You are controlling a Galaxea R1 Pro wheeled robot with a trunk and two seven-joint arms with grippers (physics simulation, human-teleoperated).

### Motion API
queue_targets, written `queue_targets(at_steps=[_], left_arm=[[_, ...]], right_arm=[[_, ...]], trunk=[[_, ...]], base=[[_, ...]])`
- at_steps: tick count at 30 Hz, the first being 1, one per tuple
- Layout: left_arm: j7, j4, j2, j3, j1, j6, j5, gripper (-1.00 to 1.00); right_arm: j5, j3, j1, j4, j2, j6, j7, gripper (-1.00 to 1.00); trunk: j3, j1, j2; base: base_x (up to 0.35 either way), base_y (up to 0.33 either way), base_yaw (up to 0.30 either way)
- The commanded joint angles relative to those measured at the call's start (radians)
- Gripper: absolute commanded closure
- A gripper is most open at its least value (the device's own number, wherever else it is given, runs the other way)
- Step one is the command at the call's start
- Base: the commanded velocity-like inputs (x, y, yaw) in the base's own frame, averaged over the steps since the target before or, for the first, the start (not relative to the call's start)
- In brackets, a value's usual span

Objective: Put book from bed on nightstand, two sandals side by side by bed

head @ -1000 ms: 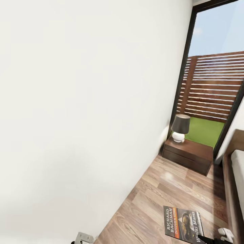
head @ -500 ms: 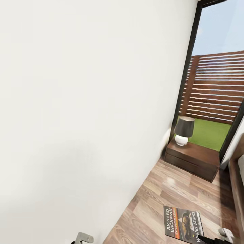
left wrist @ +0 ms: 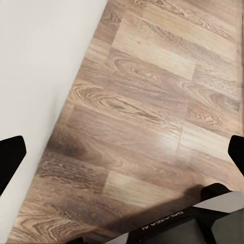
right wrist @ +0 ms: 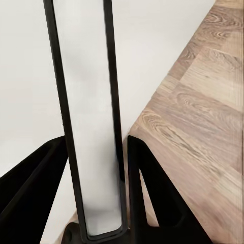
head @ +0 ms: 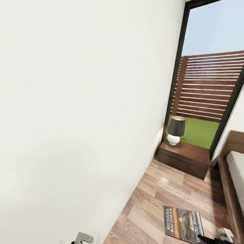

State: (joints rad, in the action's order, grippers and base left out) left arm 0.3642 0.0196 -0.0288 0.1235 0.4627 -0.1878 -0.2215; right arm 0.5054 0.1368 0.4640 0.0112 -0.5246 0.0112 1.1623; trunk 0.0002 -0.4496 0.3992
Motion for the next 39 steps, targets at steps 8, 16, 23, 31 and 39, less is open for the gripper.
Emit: queue_targets(at_steps=[8, 16, 23, 31, 39], left_arm=[[0.002, 0.000, 0.000, 0.008, 0.000, -0.004, -0.010, -1.00], [0.002, -0.001, 0.000, 0.008, 0.000, -0.004, -0.010, -1.00], [0.002, -0.001, 0.000, 0.008, 0.000, -0.004, -0.010, -1.00], [0.002, 0.000, 0.000, 0.008, 0.000, -0.004, -0.010, -1.00], [0.002, 0.000, 0.000, 0.008, 0.000, -0.004, -0.010, -1.00]], right_arm=[[0.009, 0.004, 0.001, 0.000, 0.000, 0.001, 0.002, 1.00], [0.009, 0.004, 0.001, 0.000, 0.000, 0.001, 0.002, 1.00], [0.009, 0.004, 0.001, 0.000, 0.000, 0.001, 0.002, 1.00], [0.009, 0.004, 0.001, 0.000, 0.000, 0.001, 0.002, 1.00], [0.009, 0.004, 0.001, 0.000, 0.000, 0.001, 0.002, 1.00]], trunk=[[0.000, 0.000, 0.001], [0.000, 0.000, 0.001], [0.000, 0.000, 0.001], [0.000, 0.000, 0.001], [0.000, 0.000, 0.001]], base=[[0.001, 0.000, -0.259], [0.000, 0.000, -0.271], [0.000, 0.000, -0.280], [0.000, 0.000, -0.282], [0.000, 0.000, -0.282]])
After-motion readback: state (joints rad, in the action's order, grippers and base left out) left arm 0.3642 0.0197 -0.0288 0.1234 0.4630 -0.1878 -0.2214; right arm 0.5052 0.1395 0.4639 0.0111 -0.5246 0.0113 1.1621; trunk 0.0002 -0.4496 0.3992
